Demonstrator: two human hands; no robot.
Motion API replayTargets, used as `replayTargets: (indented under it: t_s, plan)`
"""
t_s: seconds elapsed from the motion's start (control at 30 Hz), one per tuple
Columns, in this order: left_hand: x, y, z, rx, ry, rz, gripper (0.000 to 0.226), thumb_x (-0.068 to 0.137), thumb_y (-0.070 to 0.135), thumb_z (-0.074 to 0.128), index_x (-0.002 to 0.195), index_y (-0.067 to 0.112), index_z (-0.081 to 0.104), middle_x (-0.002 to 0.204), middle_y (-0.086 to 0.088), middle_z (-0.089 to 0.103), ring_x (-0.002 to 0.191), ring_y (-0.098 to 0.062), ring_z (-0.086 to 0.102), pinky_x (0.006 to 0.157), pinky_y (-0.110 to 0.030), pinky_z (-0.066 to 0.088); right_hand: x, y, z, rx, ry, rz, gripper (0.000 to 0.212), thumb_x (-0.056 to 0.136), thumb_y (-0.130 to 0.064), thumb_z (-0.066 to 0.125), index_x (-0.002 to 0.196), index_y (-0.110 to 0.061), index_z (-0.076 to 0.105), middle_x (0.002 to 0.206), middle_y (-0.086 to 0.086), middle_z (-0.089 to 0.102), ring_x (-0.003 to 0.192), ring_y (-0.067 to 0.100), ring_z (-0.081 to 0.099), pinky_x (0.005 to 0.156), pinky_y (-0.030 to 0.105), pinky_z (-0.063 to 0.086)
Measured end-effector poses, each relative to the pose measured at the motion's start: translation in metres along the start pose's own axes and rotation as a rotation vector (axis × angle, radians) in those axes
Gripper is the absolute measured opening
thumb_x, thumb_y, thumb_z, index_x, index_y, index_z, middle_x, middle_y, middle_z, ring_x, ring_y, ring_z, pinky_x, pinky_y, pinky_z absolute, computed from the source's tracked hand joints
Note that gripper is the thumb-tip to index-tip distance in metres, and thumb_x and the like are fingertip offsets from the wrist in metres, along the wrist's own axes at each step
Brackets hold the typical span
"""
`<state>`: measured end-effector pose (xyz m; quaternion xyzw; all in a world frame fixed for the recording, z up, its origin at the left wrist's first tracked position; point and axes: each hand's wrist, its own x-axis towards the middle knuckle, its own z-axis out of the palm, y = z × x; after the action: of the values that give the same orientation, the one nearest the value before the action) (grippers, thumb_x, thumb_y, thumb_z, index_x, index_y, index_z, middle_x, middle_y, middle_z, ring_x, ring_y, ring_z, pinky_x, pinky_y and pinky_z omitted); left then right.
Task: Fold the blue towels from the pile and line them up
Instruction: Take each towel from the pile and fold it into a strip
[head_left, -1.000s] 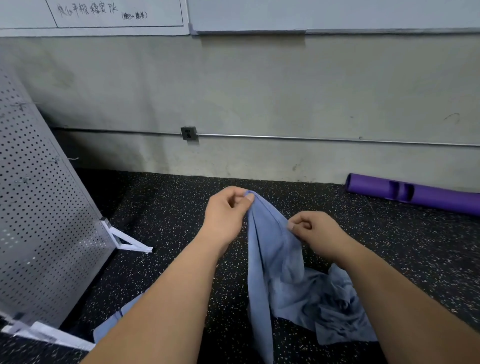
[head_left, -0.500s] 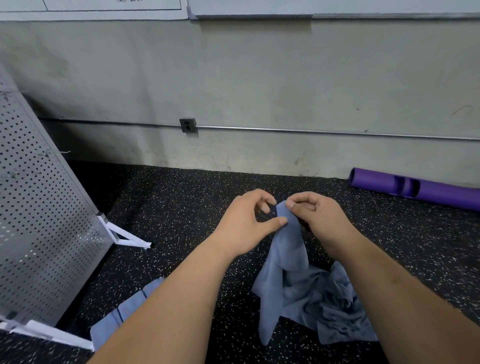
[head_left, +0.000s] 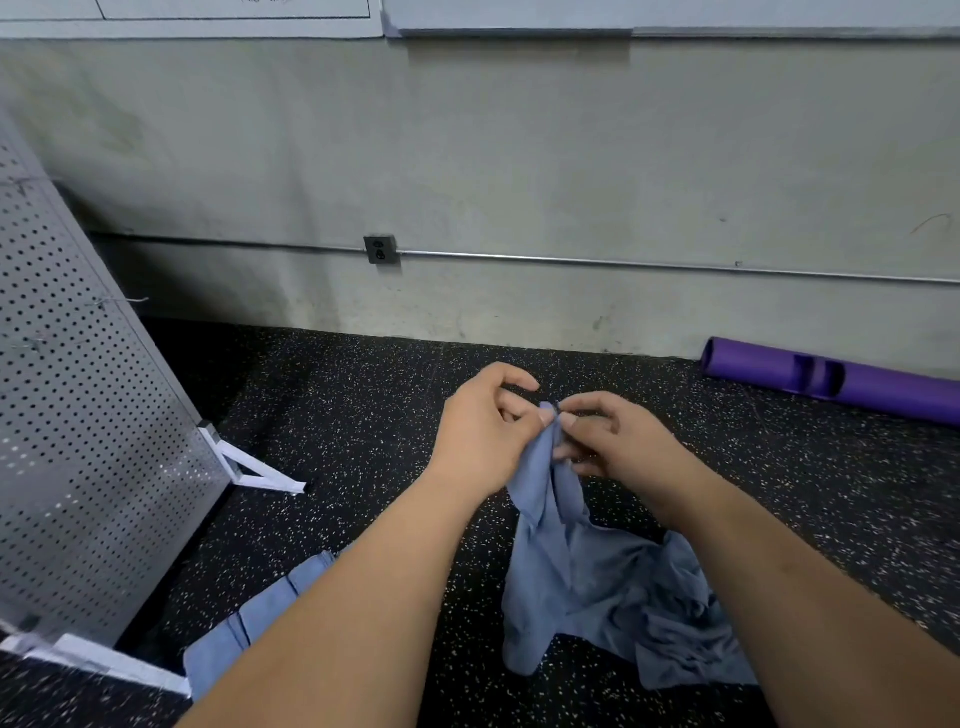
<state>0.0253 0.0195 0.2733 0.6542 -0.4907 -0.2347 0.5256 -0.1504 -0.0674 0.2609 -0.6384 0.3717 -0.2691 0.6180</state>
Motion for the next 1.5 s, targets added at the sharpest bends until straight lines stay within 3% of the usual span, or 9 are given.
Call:
replayTargets:
  t_s: [0.2,0.3,0.43,0.63,0.77,1.0,1.17,1.37,1.5]
  plan:
    - [0.002,0.002,-0.002,-0.153,0.133,-0.07,0.022,0.085,0.018,0.089,0.094,0.022,0.069,0.069,-0.001,0.075,0.059,-0.009,0.06,0.069,-0.031,0.055,-0.002,0.01,0.015,-0.205,-0.047,0.015,0.049,0.075,-0.036,0.092,0.116,-0.027,0.066,0.11,0.0,0.077,0.098,0.019,0.076,0.089,0.039,0.061]
    - [0.002,0.004,-0.002,-0.224,0.171,-0.084,0.022,0.085,0.015,0.089,0.094,0.015,0.069,0.07,-0.013,0.073,0.06,-0.012,0.056,0.071,-0.028,0.055,0.004,0.015,0.022,-0.412,0.019,-0.055,0.024,0.082,-0.032,0.087,0.099,-0.024,0.073,0.095,-0.007,0.076,0.087,0.008,0.071,0.081,0.029,0.055]
    - [0.006,-0.004,-0.009,-0.228,0.26,-0.123,0.018,0.086,0.017,0.087,0.092,0.019,0.07,0.063,0.006,0.066,0.059,-0.01,0.055,0.072,-0.031,0.056,0.005,0.011,0.02,-0.429,0.124,-0.148,0.008,0.095,-0.024,0.077,0.088,-0.021,0.075,0.07,-0.011,0.07,0.058,-0.001,0.056,0.057,0.017,0.045]
    - [0.006,-0.015,-0.021,0.249,0.07,0.07,0.029,0.09,0.034,0.08,0.116,0.041,0.069,0.115,0.021,0.065,0.103,-0.007,0.058,0.094,-0.03,0.05,0.001,0.001,0.005,-0.259,0.16,-0.181,0.009,0.1,-0.025,0.074,0.095,-0.02,0.08,0.086,0.002,0.081,0.079,0.011,0.072,0.076,0.036,0.059]
    - [0.0,-0.008,-0.015,0.343,-0.111,0.239,0.046,0.087,0.033,0.084,0.13,0.04,0.068,0.126,0.027,0.064,0.125,-0.01,0.051,0.108,-0.026,0.04,-0.005,-0.007,0.004,-0.188,0.084,-0.182,0.015,0.103,-0.027,0.069,0.1,-0.019,0.082,0.091,0.003,0.082,0.085,0.01,0.074,0.075,0.027,0.057]
    - [0.0,-0.009,-0.006,0.271,-0.082,0.168,0.013,0.089,0.027,0.083,0.095,0.035,0.075,0.083,0.013,0.07,0.085,-0.008,0.065,0.081,-0.036,0.056,-0.012,-0.013,0.005,-0.11,0.005,-0.148,0.017,0.099,-0.028,0.073,0.106,-0.013,0.078,0.096,0.005,0.082,0.095,0.017,0.077,0.081,0.027,0.058]
    - [0.005,-0.013,-0.009,0.148,0.022,0.085,0.01,0.092,0.026,0.082,0.085,0.028,0.075,0.072,0.008,0.068,0.063,-0.004,0.057,0.065,-0.023,0.049,-0.01,-0.005,-0.002,-0.159,-0.097,-0.079,0.023,0.092,-0.013,0.081,0.114,-0.016,0.074,0.103,0.006,0.081,0.103,0.024,0.077,0.094,0.04,0.06]
    - [0.008,-0.018,-0.016,0.243,0.055,-0.001,0.02,0.096,0.037,0.076,0.081,0.026,0.071,0.072,0.01,0.07,0.058,0.0,0.055,0.06,-0.02,0.042,-0.002,-0.002,-0.001,-0.217,0.108,-0.19,0.013,0.103,-0.023,0.07,0.094,-0.021,0.079,0.085,0.005,0.079,0.072,0.009,0.062,0.071,0.033,0.049]
    - [0.003,-0.017,-0.014,0.191,-0.053,0.086,0.015,0.094,0.036,0.077,0.106,0.035,0.069,0.096,0.014,0.071,0.09,-0.001,0.065,0.084,-0.023,0.051,-0.004,-0.005,0.001,-0.262,0.089,-0.247,0.019,0.104,-0.03,0.067,0.094,-0.02,0.081,0.086,0.005,0.08,0.074,0.011,0.065,0.07,0.036,0.051]
